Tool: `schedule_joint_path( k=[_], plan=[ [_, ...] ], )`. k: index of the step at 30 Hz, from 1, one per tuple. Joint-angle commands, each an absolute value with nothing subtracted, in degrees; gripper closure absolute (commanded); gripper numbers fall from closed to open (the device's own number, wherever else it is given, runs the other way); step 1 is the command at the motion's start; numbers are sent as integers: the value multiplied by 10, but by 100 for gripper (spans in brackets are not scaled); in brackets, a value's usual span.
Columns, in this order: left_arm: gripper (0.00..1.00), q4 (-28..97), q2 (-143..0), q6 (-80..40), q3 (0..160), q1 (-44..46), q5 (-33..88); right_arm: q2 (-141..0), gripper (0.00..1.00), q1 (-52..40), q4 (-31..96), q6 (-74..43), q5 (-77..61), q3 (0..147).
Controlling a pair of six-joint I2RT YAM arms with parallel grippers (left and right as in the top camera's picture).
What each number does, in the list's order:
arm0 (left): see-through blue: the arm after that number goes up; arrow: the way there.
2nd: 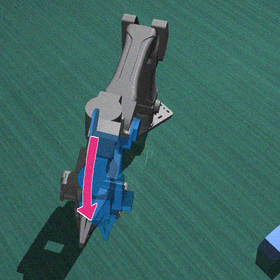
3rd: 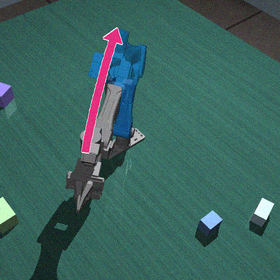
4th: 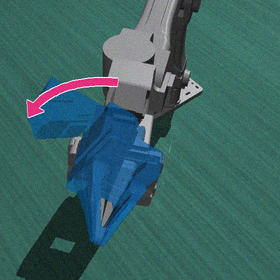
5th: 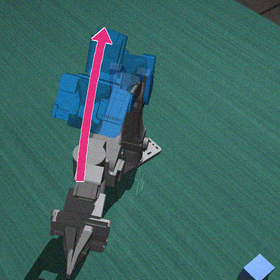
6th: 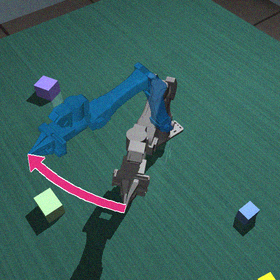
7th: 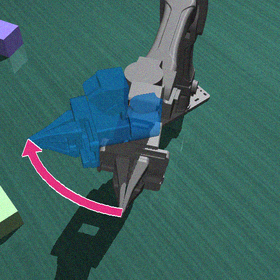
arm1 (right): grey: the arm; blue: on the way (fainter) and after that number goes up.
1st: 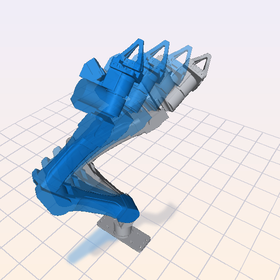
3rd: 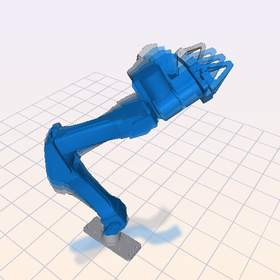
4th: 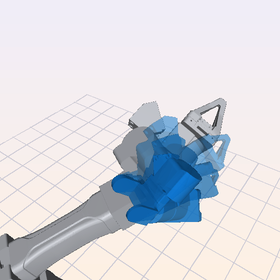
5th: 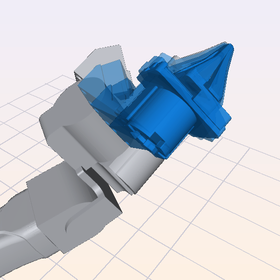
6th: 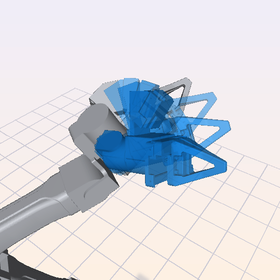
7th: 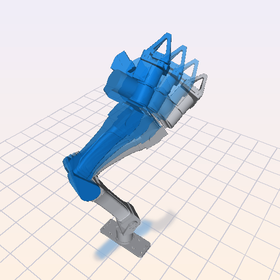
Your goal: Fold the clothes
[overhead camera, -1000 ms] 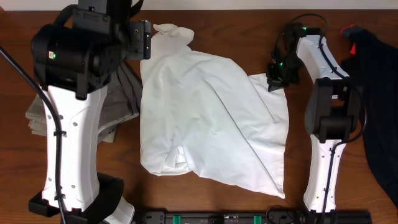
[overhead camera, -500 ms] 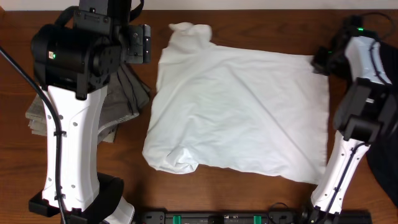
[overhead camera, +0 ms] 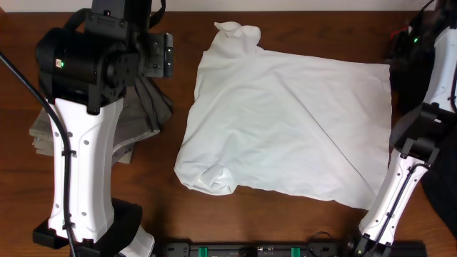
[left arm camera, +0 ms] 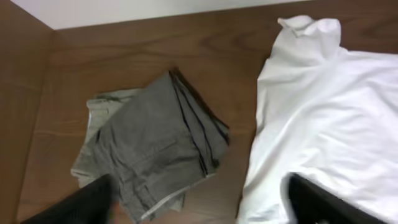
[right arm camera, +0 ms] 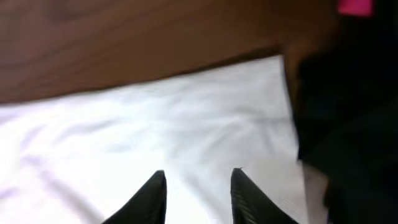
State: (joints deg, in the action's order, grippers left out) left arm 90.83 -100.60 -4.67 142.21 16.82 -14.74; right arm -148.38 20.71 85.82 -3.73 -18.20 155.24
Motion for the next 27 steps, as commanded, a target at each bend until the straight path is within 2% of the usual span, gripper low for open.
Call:
schedule_joint_path(
  k=[1, 4, 13, 16, 18, 20, 23, 27],
  plan=[
    [2, 921, -1007, -50, 1427, 168, -116, -1477, 65, 197, 911, -6, -228, 1585],
    [2, 945, -1008, -50, 1427, 168, -109, -1477, 59, 178, 970, 40, -230, 1583],
    [2, 968, -1009, -78, 1394, 166, -109, -1476, 55, 74, 972, 69, -228, 1563],
    [2, 968, -1009, -78, 1355, 159, -109, -1476, 51, 39, 969, 51, -158, 1563],
    [2, 968, -1009, -78, 1318, 152, -109, -1476, 45, 27, 964, 23, -85, 1563],
    [2, 964, -1009, -78, 1284, 148, -102, -1477, 44, 25, 949, 6, -63, 1558],
    [2, 940, -1009, -71, 1225, 148, -58, -1480, 53, 29, 914, -23, -63, 1533],
    [2, 899, -1009, -48, 1156, 149, -21, -1480, 83, 31, 876, -57, -67, 1472]
  ],
)
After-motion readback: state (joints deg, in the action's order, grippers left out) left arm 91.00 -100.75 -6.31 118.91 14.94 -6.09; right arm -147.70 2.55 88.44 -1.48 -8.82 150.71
